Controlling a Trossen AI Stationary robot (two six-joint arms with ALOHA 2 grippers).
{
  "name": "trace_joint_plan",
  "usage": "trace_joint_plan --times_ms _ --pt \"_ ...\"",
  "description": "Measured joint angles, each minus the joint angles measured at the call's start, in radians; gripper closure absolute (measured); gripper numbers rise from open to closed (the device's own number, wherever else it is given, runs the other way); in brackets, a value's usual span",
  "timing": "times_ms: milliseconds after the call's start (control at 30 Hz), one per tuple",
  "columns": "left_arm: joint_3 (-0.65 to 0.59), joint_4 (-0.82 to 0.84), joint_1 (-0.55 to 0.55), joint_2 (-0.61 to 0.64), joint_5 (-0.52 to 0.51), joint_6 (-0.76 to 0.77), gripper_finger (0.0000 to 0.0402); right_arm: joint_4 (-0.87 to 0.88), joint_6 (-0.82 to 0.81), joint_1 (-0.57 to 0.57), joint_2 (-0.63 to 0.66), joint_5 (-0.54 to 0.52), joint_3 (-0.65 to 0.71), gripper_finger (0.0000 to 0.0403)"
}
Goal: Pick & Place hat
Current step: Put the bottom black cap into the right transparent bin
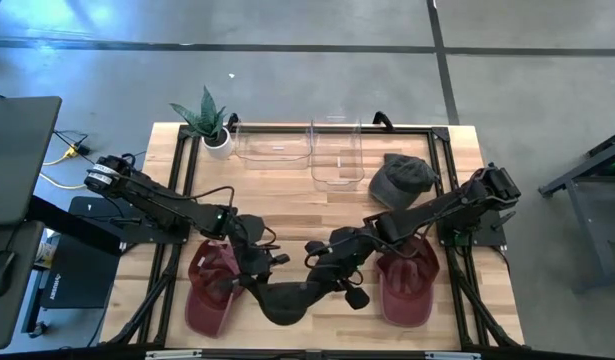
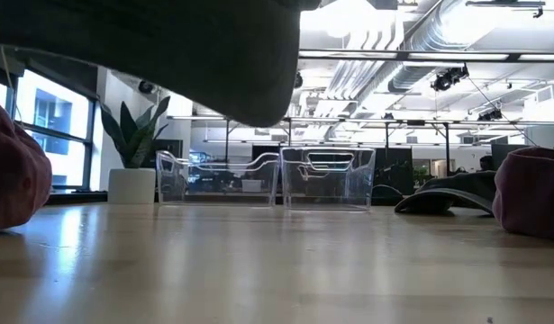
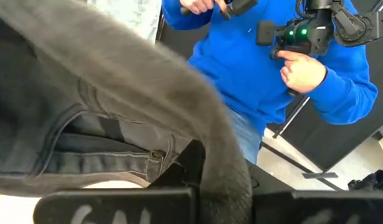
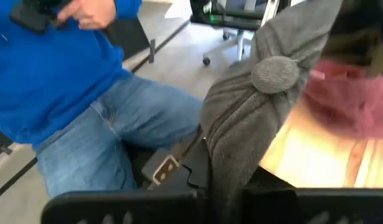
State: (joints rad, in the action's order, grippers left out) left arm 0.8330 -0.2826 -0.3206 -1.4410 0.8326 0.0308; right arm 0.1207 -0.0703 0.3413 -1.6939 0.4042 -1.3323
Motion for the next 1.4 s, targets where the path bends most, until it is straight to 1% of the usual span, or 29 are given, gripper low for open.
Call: trace_joint_plan --times_ms 133,200,300,433,533,600,700,767,867,933,1000,1067,1133,1233,1300,1400 --pt "0.000 -0.005 0.000 0.000 -0.017 -0.039 0.0385 -0.049 0.001 -0.001 0.000 0.000 0.000 0.0375" --pt "0.000 -0.006 -0.001 0.000 -0.031 -0.062 0.0386 -0.073 0.000 -0.001 0.000 0.005 0.000 0.0360" --pt "0.000 -0.008 0.000 0.000 -0.034 -0.106 0.0397 -0.085 0.000 -0.003 0.000 0.023 0.000 0.0323" --pt "0.000 -0.035 0.000 0.000 -0.030 -0.133 0.0400 -0.073 0.020 -0.009 0.000 0.024 0.000 0.0258" --pt "0.000 -0.076 0.000 0.000 -0.008 -0.133 0.0400 -0.013 0.098 -0.016 0.000 0.022 0.000 0.0216" --pt "0.000 -0.097 0.000 0.000 0.011 -0.133 0.0401 0.023 0.158 -0.020 0.000 0.002 0.000 0.0195" --pt "0.000 -0.123 0.000 0.000 0.025 -0.132 0.0401 0.072 0.229 -0.022 0.000 -0.023 0.000 0.0178" --pt "0.000 -0.132 0.000 0.001 0.025 -0.132 0.0401 0.096 0.265 -0.021 0.000 -0.035 0.000 0.0175" --pt "-0.002 -0.134 0.000 0.027 0.022 -0.133 0.0401 0.132 0.269 -0.021 0.000 -0.064 0.005 0.0176" --pt "-0.001 -0.131 0.000 0.052 0.011 -0.139 0.0401 0.111 0.253 -0.021 0.000 -0.067 0.039 0.0176" --pt "-0.001 -0.111 0.000 0.078 0.002 -0.157 0.0401 0.050 0.234 -0.021 0.000 -0.074 0.103 0.0175" --pt "-0.001 -0.098 0.000 0.098 -0.010 -0.171 0.0401 -0.061 0.229 -0.021 -0.003 -0.098 0.187 0.0172" --pt "-0.001 -0.062 0.000 0.121 -0.032 -0.186 0.0401 -0.227 0.225 -0.021 -0.003 -0.114 0.273 0.0169" --pt "-0.001 -0.057 0.000 0.133 -0.052 -0.190 0.0401 -0.551 0.218 -0.021 -0.003 -0.125 0.390 0.0166" --pt "-0.001 -0.053 0.001 0.131 -0.064 -0.191 0.0401 -0.736 0.220 -0.021 -0.003 -0.141 0.454 0.0166" --pt "-0.001 -0.062 0.000 0.132 -0.078 -0.192 0.0401 -0.906 0.231 -0.021 -0.003 -0.154 0.505 0.0166"
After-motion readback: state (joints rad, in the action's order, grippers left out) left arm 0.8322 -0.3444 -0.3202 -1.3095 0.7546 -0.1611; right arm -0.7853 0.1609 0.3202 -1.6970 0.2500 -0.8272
